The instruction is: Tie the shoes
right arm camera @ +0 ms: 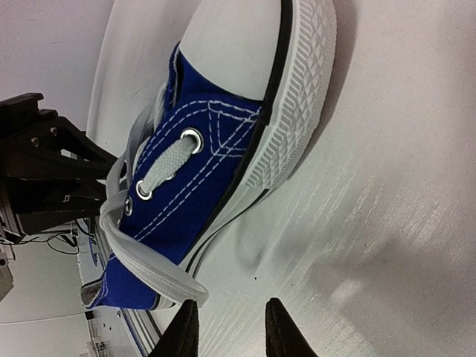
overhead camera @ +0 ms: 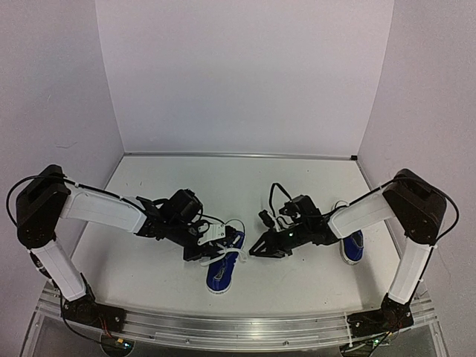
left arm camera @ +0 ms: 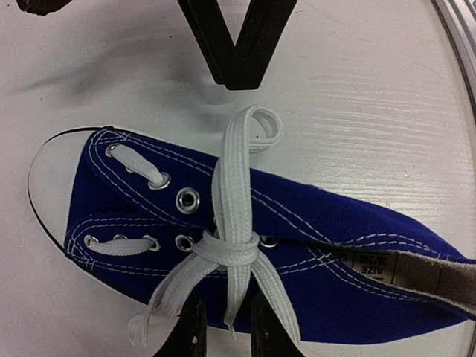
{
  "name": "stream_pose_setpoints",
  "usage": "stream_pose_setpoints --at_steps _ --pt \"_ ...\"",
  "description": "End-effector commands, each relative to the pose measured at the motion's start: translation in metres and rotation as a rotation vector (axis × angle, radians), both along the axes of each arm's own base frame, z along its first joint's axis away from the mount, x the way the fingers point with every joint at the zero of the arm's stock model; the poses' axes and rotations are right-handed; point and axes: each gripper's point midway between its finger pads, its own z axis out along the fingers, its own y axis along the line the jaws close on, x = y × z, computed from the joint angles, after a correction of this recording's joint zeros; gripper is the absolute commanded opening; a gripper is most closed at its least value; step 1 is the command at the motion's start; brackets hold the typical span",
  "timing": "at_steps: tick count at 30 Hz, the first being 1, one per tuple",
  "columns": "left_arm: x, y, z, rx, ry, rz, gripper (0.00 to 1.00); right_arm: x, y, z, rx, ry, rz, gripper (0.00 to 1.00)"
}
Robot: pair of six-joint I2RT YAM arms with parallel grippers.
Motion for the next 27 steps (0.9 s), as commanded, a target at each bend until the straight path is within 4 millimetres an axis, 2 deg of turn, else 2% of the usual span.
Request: stream_pose_setpoints --at_steps 1,4,8,10,13,20,27 --pt "0.004 -0.018 0.012 -0.035 -0.016 -0.037 0.2 0.003 0.003 0.021 0.047 -0.042 -0.004 0.29" --pt "0.006 -0.019 0.008 -0.025 -0.019 -0.035 0.19 0.002 0.002 0.022 0.05 -0.042 -0.003 0.29" --pt "0.009 -0.016 0.016 -0.024 -0.045 -0.019 0.04 0.0 0.001 0.026 0.055 -0.047 0.0 0.34" --pt "0.009 -0.013 0.023 -0.03 -0.059 -0.006 0.0 -0.001 0.0 0.028 0.061 -0.053 0.001 0.36" --pt "0.013 -0.005 0.031 -0.024 -0.091 0.023 0.0 -0.001 0.0 0.033 0.073 -0.068 0.003 0.38" --pt "0.021 0.01 0.033 -0.003 -0.091 0.078 0.0 0.001 0.005 0.043 0.112 -0.08 0.012 0.39" --pt "0.025 0.015 0.035 -0.001 -0.099 0.09 0.0 0.007 0.011 0.039 0.108 -0.076 0.006 0.36"
